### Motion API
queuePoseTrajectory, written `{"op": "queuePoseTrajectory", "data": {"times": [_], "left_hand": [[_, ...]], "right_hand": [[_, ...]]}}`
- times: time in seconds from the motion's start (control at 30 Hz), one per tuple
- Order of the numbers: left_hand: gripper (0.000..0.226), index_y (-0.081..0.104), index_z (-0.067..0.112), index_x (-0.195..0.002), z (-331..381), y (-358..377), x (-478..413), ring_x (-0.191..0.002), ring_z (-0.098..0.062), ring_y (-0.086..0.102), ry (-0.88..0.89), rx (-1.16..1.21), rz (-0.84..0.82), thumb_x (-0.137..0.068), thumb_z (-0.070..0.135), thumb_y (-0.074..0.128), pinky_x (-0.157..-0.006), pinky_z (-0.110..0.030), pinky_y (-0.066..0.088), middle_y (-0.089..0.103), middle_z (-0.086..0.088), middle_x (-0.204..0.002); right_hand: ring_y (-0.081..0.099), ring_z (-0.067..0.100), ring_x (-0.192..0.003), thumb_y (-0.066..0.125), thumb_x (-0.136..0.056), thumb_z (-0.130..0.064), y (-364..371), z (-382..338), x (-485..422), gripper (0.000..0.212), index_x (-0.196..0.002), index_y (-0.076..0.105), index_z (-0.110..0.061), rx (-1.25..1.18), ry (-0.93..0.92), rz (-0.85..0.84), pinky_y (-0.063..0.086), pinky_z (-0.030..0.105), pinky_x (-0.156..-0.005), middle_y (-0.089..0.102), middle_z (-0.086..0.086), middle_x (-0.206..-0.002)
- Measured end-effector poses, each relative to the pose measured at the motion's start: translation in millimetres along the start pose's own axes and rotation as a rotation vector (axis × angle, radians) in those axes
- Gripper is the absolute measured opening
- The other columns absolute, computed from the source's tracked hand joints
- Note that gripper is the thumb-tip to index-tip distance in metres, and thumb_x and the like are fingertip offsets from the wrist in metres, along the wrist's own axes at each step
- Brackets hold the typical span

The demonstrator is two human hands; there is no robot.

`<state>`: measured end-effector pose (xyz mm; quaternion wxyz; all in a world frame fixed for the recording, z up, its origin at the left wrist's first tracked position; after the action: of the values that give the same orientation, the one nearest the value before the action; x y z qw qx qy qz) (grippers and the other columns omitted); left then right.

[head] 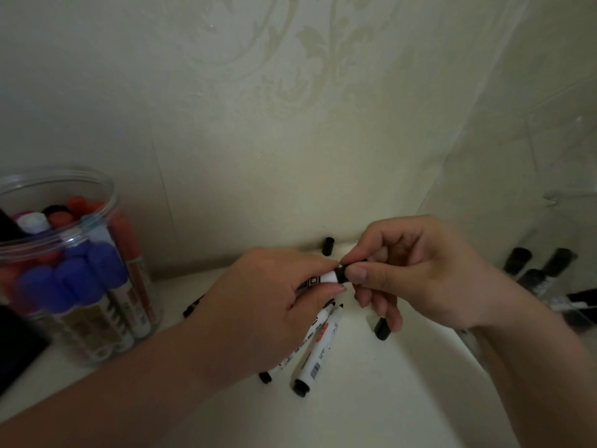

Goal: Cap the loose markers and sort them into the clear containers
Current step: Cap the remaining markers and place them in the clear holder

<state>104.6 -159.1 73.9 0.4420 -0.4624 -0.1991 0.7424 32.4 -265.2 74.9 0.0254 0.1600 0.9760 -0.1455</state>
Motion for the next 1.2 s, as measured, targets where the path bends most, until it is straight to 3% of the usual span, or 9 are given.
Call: {"op": "queuePoseTrajectory", "data": {"times": [0.2, 0.37, 0.43, 0.53, 0.63, 0.73, 0.87, 0.97, 1.2], "left_hand": [[0.020, 0.071, 0.018, -0.088, -3, -2, -3, -0.061, -0.012, 0.052, -0.034, 0.079, 0.060, -0.100, 0.028, 0.059, -0.056, -0.013, 0.037, 0.054, 0.009, -0.062], [0.024, 0.072, 0.024, -0.100, -5, 9, -3, -0.061, -0.023, 0.056, -0.068, 0.265, -0.080, -0.105, 0.035, 0.051, -0.059, -0.042, 0.046, 0.062, -0.004, -0.069], [0.024, 0.074, 0.031, -0.104, -12, 10, -2, -0.053, -0.026, 0.048, -0.157, 0.382, -0.097, -0.099, 0.041, 0.053, -0.049, -0.037, 0.041, 0.056, -0.007, -0.063], [0.032, 0.072, 0.022, -0.091, -20, 14, -1, -0.048, -0.012, 0.038, -0.280, 0.469, -0.093, -0.093, 0.048, 0.055, -0.046, -0.028, 0.034, 0.050, 0.001, -0.056], [0.024, 0.064, 0.031, -0.085, -17, 40, 9, -0.049, 0.001, 0.050, -0.390, 0.422, -0.207, -0.099, 0.045, 0.052, -0.051, -0.017, 0.041, 0.061, 0.015, -0.062], [0.006, 0.059, 0.036, -0.096, -17, 73, 27, -0.067, -0.003, 0.068, -0.571, 0.488, -0.277, -0.100, 0.036, 0.055, -0.063, -0.021, 0.055, 0.070, 0.011, -0.081], [0.028, 0.060, 0.028, -0.078, -14, 74, 30, -0.078, -0.005, 0.060, -0.460, 0.173, -0.150, -0.085, 0.053, 0.069, -0.072, -0.018, 0.049, 0.061, 0.009, -0.077], [0.039, 0.055, 0.031, -0.073, -5, 74, 28, -0.090, -0.004, 0.048, -0.272, -0.056, -0.136, -0.080, 0.069, 0.059, -0.085, -0.018, 0.039, 0.051, 0.015, -0.079], [0.049, 0.066, 0.028, -0.109, -18, 83, 20, -0.123, -0.011, 0.047, -0.306, -0.351, -0.204, -0.090, 0.070, 0.048, -0.103, -0.026, 0.036, 0.060, 0.011, -0.117]], "right_hand": [[0.051, 0.018, -0.037, 0.079, -0.079, -0.012, -4, 2, -6, 0.014, -0.078, 0.069, -0.001, -0.079, 0.000, 0.066, 0.042, 0.022, -0.035, 0.061, 0.017, -0.055], [0.053, 0.025, -0.043, 0.070, -0.080, -0.010, -4, -7, -2, 0.021, -0.087, 0.064, 0.009, -0.025, -0.084, 0.054, 0.046, 0.026, -0.036, 0.064, 0.019, -0.059], [0.053, 0.032, -0.046, 0.071, -0.079, -0.008, -11, -14, 3, 0.022, -0.091, 0.064, 0.010, -0.004, -0.139, 0.068, 0.048, 0.029, -0.038, 0.065, 0.022, -0.063], [0.052, 0.029, -0.043, 0.069, -0.077, -0.010, -28, -24, 8, 0.024, -0.091, 0.066, 0.009, 0.071, -0.169, 0.128, 0.046, 0.028, -0.037, 0.065, 0.021, -0.062], [0.049, 0.015, -0.040, 0.070, -0.079, -0.016, -54, -28, 13, 0.019, -0.085, 0.069, 0.002, 0.193, -0.127, 0.246, 0.039, 0.023, -0.036, 0.063, 0.013, -0.056], [0.049, 0.011, -0.043, 0.072, -0.086, -0.011, -84, -24, 19, 0.008, -0.078, 0.072, -0.013, 0.365, -0.019, 0.374, 0.038, 0.020, -0.042, 0.065, 0.009, -0.057], [0.061, 0.022, -0.054, 0.072, -0.089, -0.019, -92, -7, 22, 0.010, -0.079, 0.072, -0.019, 0.571, 0.166, 0.353, 0.052, 0.035, -0.053, 0.070, 0.003, -0.063], [0.065, 0.029, -0.061, 0.071, -0.089, -0.019, -82, -3, 19, 0.009, -0.080, 0.072, -0.018, 0.633, 0.210, 0.315, 0.057, 0.044, -0.065, 0.071, 0.001, -0.063], [0.063, 0.021, -0.055, 0.070, -0.090, -0.023, -58, 13, 14, 0.009, -0.081, 0.071, -0.021, 0.696, 0.331, 0.206, 0.058, 0.043, -0.061, 0.073, -0.002, -0.067]]}}
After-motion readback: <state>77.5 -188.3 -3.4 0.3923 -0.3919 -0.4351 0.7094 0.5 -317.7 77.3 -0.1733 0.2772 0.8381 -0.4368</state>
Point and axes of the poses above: each hand's wrist, its own x-axis away from the middle knuckle, its own y-axis out of the palm, z = x × y, the point moved 9 cm from there along -x, towards the middle knuckle
